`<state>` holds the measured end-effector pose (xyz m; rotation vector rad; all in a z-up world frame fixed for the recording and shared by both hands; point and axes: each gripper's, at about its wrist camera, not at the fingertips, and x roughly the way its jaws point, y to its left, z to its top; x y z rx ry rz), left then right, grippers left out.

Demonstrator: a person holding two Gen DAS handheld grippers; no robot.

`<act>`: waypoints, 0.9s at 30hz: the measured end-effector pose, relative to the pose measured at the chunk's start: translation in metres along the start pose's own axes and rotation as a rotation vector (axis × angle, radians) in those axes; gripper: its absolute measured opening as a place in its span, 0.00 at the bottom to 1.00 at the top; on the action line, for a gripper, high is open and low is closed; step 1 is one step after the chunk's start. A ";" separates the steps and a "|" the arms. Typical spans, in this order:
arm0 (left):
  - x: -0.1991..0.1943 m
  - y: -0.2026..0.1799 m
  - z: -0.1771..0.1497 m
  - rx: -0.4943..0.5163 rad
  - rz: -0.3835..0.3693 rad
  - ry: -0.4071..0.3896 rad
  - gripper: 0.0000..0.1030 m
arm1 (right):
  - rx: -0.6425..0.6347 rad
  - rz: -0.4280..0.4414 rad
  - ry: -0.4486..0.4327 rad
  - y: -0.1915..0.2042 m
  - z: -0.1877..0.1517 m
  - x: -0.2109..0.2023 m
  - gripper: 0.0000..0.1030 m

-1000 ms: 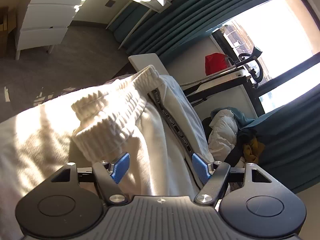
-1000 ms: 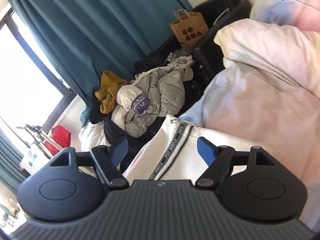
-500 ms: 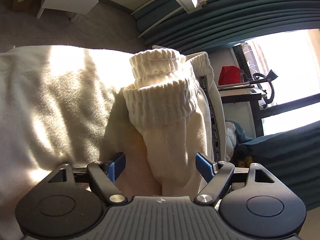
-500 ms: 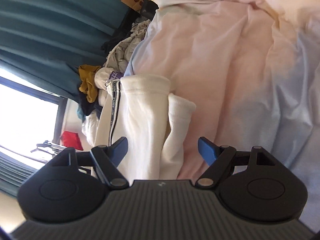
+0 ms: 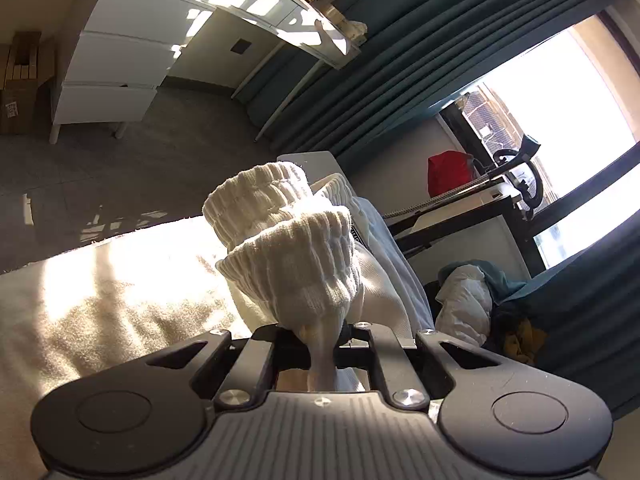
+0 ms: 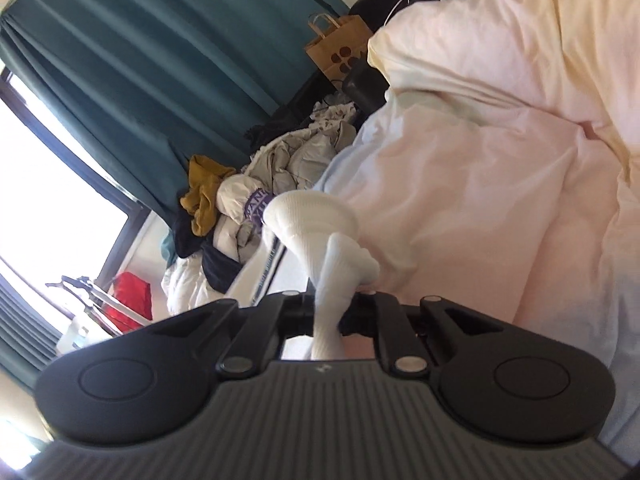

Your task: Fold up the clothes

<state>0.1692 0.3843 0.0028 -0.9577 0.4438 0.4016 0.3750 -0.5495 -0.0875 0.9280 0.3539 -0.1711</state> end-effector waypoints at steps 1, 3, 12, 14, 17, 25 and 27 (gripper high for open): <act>-0.012 -0.003 0.002 0.023 -0.007 -0.008 0.08 | 0.001 0.011 -0.013 0.003 0.003 -0.011 0.10; -0.037 0.000 0.011 0.027 -0.007 -0.015 0.08 | 0.038 0.036 -0.029 0.007 0.007 -0.035 0.10; -0.134 0.110 0.023 -0.057 0.021 0.124 0.08 | 0.200 0.004 0.015 -0.052 -0.031 -0.163 0.10; -0.137 0.127 0.017 -0.056 0.011 0.162 0.09 | 0.242 -0.042 0.038 -0.071 -0.042 -0.178 0.10; -0.141 0.136 0.008 -0.039 -0.025 0.197 0.15 | 0.338 -0.094 0.069 -0.095 -0.055 -0.182 0.10; -0.181 0.108 -0.017 0.125 -0.003 0.197 0.55 | 0.329 -0.130 0.092 -0.093 -0.066 -0.192 0.13; -0.197 0.090 -0.026 0.220 -0.002 0.206 0.57 | 0.385 -0.154 0.104 -0.101 -0.071 -0.196 0.16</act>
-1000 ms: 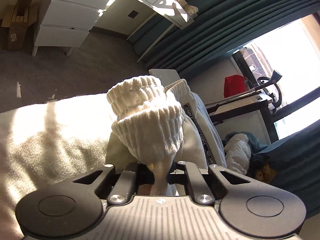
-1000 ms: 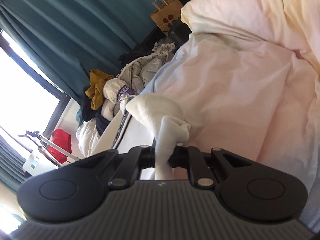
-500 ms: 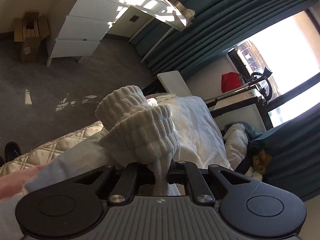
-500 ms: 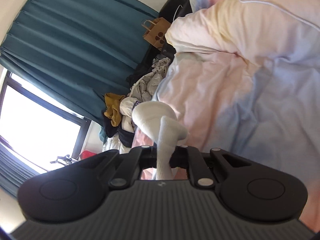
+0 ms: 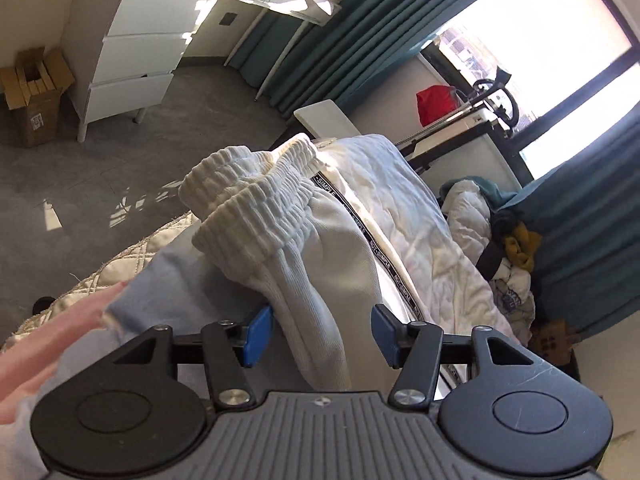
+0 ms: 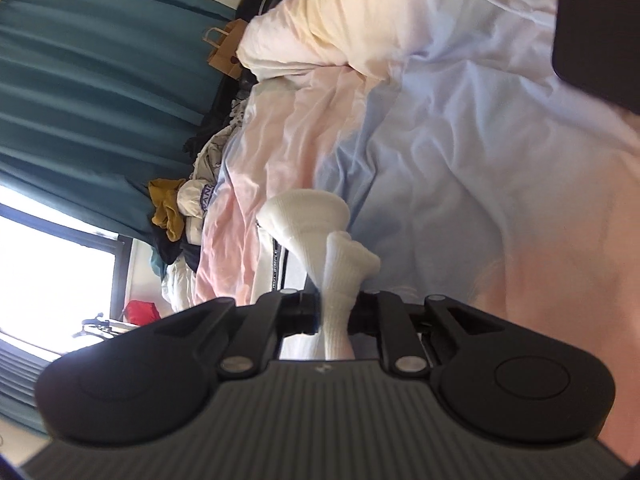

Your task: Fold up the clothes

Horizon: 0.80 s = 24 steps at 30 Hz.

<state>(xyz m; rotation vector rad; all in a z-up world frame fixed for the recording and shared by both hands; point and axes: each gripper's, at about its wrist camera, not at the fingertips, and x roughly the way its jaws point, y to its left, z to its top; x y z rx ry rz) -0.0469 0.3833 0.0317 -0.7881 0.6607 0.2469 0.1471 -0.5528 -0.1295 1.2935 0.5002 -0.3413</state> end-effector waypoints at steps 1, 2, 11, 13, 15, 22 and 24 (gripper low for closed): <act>-0.007 -0.011 -0.005 0.045 -0.004 0.003 0.58 | 0.025 -0.013 -0.004 -0.005 -0.002 -0.003 0.19; -0.015 -0.022 -0.011 0.086 -0.013 0.004 0.59 | 0.043 -0.028 -0.017 -0.011 -0.003 -0.007 0.21; -0.008 -0.147 -0.093 0.432 -0.175 0.071 0.64 | 0.045 -0.036 -0.132 -0.039 0.010 -0.045 0.24; 0.013 -0.176 -0.119 0.490 -0.209 0.120 0.64 | 0.014 0.018 -0.148 -0.036 0.011 -0.049 0.24; 0.034 -0.204 -0.145 0.546 -0.240 0.171 0.64 | -0.035 0.065 -0.122 -0.029 0.012 -0.044 0.24; 0.114 -0.267 -0.220 0.670 -0.304 0.284 0.64 | -0.073 0.058 0.016 -0.023 0.007 -0.018 0.25; 0.136 -0.271 -0.232 0.679 -0.310 0.296 0.64 | -0.040 0.041 0.048 -0.032 0.006 -0.010 0.32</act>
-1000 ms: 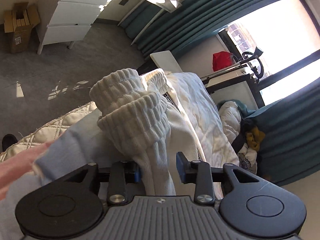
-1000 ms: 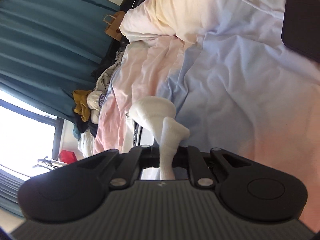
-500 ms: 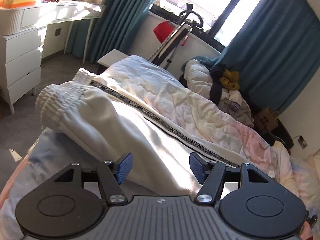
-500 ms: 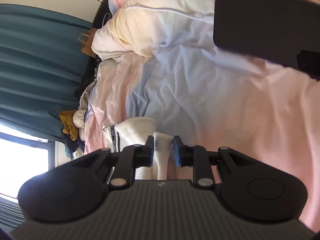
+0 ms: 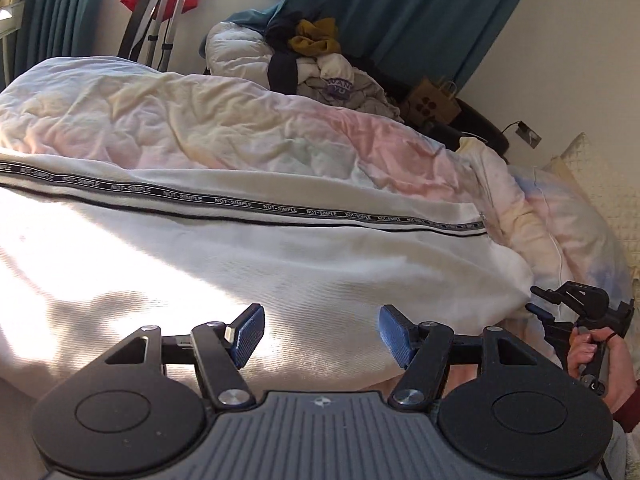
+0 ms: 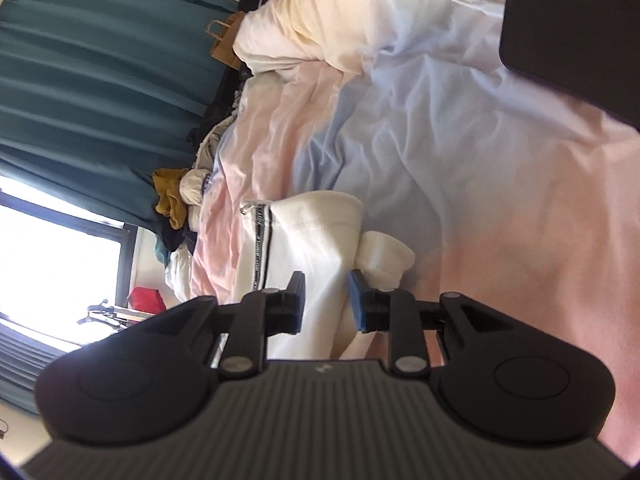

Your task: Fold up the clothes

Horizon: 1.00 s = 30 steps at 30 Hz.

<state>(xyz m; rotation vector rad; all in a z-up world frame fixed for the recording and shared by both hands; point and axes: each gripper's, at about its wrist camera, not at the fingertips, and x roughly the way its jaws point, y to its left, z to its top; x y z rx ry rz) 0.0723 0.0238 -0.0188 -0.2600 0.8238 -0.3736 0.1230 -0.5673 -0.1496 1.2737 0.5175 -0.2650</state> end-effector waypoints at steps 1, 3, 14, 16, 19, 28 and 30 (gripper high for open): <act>0.012 0.001 -0.001 0.005 0.000 0.005 0.64 | 0.013 -0.001 0.011 -0.004 0.001 0.003 0.35; 0.025 0.006 -0.004 0.019 0.000 0.010 0.64 | 0.027 0.000 0.025 -0.010 0.002 0.009 0.37; 0.045 0.017 -0.011 0.067 -0.048 -0.022 0.64 | -0.281 0.013 -0.116 0.029 -0.006 0.016 0.06; 0.043 0.018 -0.011 0.059 -0.060 -0.020 0.64 | -0.286 0.009 -0.147 0.034 -0.008 0.007 0.05; 0.037 0.021 -0.010 0.039 -0.076 -0.025 0.64 | -0.247 -0.036 -0.165 0.030 -0.006 -0.008 0.05; 0.028 0.019 -0.010 0.028 -0.060 -0.049 0.64 | -0.038 -0.097 -0.074 0.000 -0.005 -0.009 0.09; 0.025 0.020 -0.011 0.021 -0.054 -0.057 0.65 | 0.005 -0.096 -0.066 -0.003 -0.008 -0.013 0.13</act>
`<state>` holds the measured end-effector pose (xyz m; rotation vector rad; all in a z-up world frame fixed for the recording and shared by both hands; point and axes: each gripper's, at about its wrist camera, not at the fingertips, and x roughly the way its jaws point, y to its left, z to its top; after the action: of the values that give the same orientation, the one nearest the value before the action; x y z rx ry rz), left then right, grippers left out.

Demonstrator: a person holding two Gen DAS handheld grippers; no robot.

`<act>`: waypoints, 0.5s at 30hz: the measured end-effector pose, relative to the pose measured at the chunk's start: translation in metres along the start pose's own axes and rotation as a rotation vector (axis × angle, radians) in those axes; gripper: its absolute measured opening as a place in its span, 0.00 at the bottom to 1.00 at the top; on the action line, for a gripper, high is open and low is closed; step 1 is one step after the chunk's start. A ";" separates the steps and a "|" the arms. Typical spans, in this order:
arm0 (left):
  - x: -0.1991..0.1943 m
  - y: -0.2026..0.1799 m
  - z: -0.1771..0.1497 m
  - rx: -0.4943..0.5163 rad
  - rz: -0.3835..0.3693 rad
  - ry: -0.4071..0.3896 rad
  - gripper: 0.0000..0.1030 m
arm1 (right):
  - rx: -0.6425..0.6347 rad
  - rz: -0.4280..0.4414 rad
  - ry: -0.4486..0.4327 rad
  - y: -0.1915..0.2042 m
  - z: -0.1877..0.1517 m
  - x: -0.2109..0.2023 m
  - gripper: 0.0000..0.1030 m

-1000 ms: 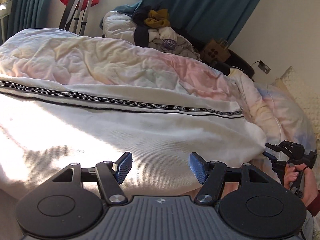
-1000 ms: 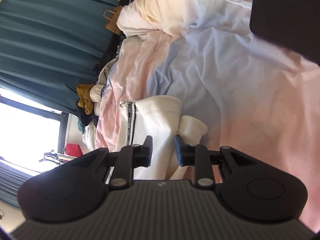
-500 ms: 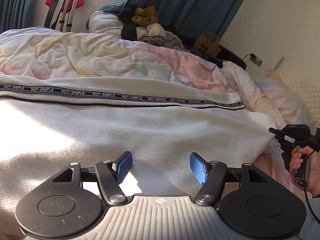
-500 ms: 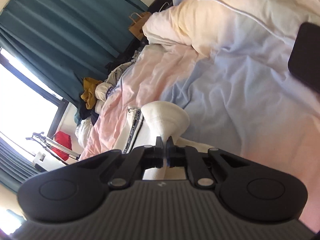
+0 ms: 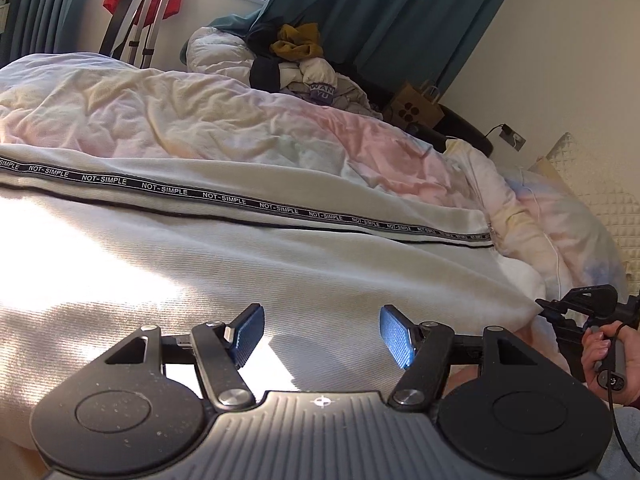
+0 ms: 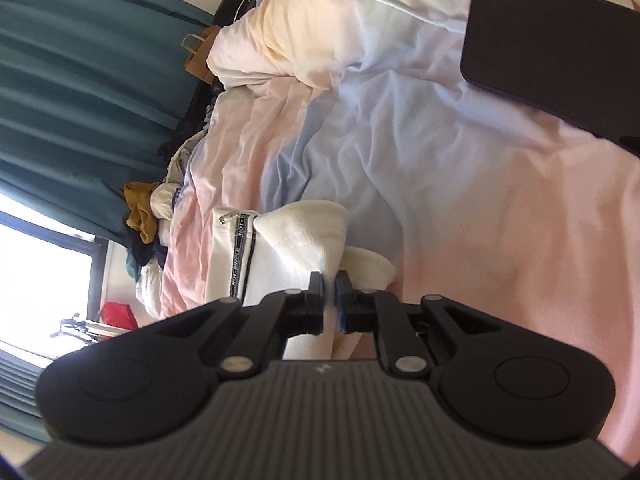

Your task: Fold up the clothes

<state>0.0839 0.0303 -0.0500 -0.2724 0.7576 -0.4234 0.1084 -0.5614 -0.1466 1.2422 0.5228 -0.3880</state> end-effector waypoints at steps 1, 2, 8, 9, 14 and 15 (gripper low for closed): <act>-0.001 0.000 0.000 -0.003 0.001 -0.004 0.65 | 0.030 -0.008 0.017 -0.004 -0.002 -0.002 0.19; -0.003 0.001 0.000 -0.006 0.003 -0.008 0.65 | 0.060 -0.015 0.034 -0.008 -0.004 -0.003 0.22; 0.006 0.011 -0.002 -0.013 0.072 0.003 0.64 | 0.208 0.020 0.091 -0.029 -0.009 -0.002 0.53; 0.008 0.013 -0.002 -0.020 0.073 0.005 0.64 | 0.201 0.035 0.101 -0.027 -0.009 0.001 0.53; 0.010 0.013 -0.003 -0.024 0.087 0.004 0.64 | 0.099 0.029 0.146 -0.009 -0.012 0.021 0.53; 0.011 0.012 -0.004 -0.019 0.093 0.006 0.65 | 0.068 0.013 0.157 -0.007 -0.013 0.027 0.53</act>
<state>0.0921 0.0357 -0.0643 -0.2525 0.7772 -0.3300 0.1250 -0.5512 -0.1706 1.3481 0.6392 -0.3011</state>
